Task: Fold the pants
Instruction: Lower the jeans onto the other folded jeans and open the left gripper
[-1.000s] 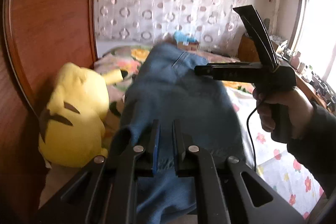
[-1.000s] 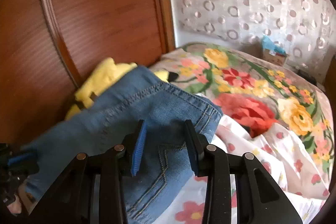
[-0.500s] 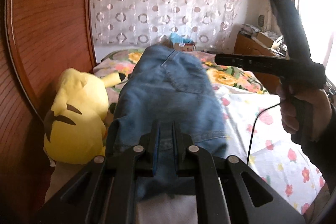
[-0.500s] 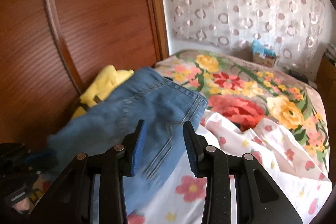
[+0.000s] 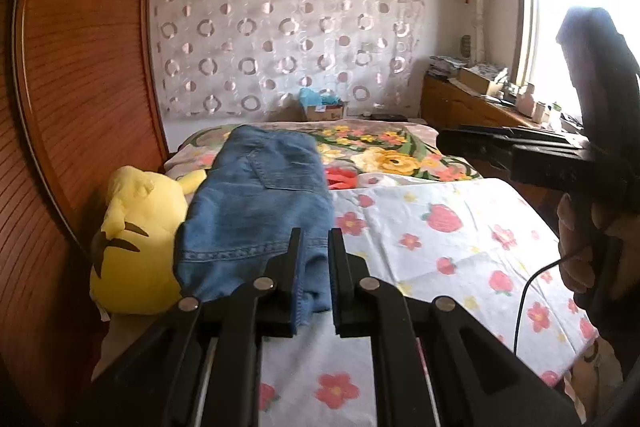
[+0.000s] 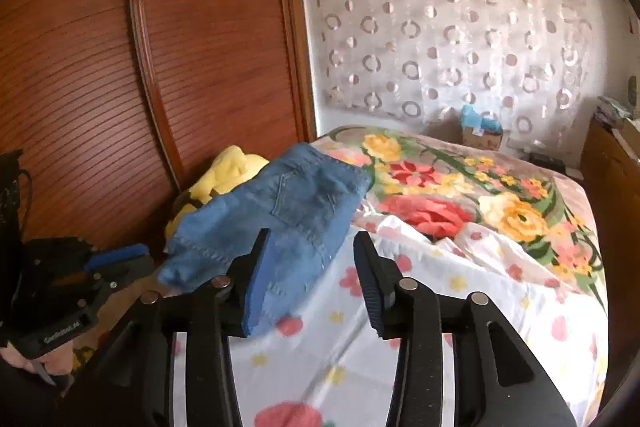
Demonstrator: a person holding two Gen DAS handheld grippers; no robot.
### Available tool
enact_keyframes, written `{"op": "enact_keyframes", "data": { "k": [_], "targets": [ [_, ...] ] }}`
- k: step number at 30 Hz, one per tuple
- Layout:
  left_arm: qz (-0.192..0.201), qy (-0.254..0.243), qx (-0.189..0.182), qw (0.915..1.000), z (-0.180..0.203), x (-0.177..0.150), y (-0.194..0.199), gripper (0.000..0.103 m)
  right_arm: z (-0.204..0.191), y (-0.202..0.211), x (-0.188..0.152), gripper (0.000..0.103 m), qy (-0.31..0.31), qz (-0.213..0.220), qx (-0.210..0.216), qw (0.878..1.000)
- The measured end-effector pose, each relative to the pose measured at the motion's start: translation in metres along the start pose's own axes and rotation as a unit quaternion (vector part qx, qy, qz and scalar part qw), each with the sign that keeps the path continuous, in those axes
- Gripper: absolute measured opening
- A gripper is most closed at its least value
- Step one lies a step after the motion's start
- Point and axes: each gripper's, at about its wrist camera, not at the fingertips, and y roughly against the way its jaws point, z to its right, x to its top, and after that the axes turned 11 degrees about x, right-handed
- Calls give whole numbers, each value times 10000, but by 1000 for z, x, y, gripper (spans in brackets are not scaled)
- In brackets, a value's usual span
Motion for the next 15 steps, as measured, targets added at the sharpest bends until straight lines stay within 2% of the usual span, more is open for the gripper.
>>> {"op": "enact_keyframes", "data": {
  "k": [2, 6, 15],
  "targets": [
    [44, -54, -38, 10000, 9, -2, 9, 10, -4, 16, -10, 51, -7, 62, -75, 10000],
    [133, -113, -171, 9997, 28, -7, 25, 15, -6, 48, -30, 56, -80, 118, -210, 9997],
    [289, -330, -455, 9980, 65, -14, 56, 35, -12, 108, -65, 57, -232, 240, -570, 9978]
  ]
}}
